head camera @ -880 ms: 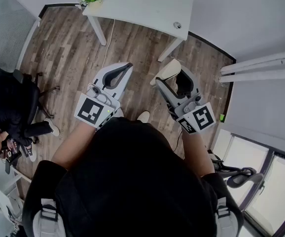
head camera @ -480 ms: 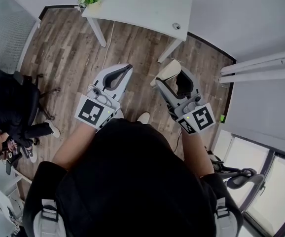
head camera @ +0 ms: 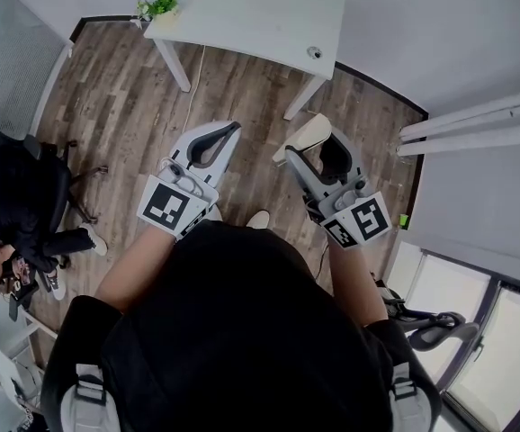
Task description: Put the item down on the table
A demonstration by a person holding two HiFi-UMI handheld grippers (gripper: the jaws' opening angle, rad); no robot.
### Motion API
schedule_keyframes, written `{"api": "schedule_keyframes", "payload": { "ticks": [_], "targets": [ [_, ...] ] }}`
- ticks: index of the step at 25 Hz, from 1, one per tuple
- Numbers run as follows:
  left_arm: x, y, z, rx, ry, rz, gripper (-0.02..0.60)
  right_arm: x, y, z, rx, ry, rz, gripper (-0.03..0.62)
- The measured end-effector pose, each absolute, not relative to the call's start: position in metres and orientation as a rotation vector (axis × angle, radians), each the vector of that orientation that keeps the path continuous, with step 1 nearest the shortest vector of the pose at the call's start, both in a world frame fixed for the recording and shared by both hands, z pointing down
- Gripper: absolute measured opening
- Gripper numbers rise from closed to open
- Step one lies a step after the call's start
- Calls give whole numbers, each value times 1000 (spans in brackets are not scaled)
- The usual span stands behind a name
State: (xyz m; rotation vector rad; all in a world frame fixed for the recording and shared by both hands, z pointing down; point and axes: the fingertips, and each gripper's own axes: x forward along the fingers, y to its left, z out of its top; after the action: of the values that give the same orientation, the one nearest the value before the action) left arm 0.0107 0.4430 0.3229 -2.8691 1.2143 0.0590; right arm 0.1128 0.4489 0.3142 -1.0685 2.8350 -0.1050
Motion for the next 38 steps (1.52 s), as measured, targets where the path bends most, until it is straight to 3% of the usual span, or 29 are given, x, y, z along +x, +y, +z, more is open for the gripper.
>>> {"api": "schedule_keyframes", "payload": {
  "ticks": [15,38],
  "targets": [
    [53,422,330,-2855,1294,28,-6,148,414,328,-995,2860,-154,278],
    [-60,219,327,-2914,1117,69,-6,37,221,323,-1181,2880,-94,278]
  ]
}}
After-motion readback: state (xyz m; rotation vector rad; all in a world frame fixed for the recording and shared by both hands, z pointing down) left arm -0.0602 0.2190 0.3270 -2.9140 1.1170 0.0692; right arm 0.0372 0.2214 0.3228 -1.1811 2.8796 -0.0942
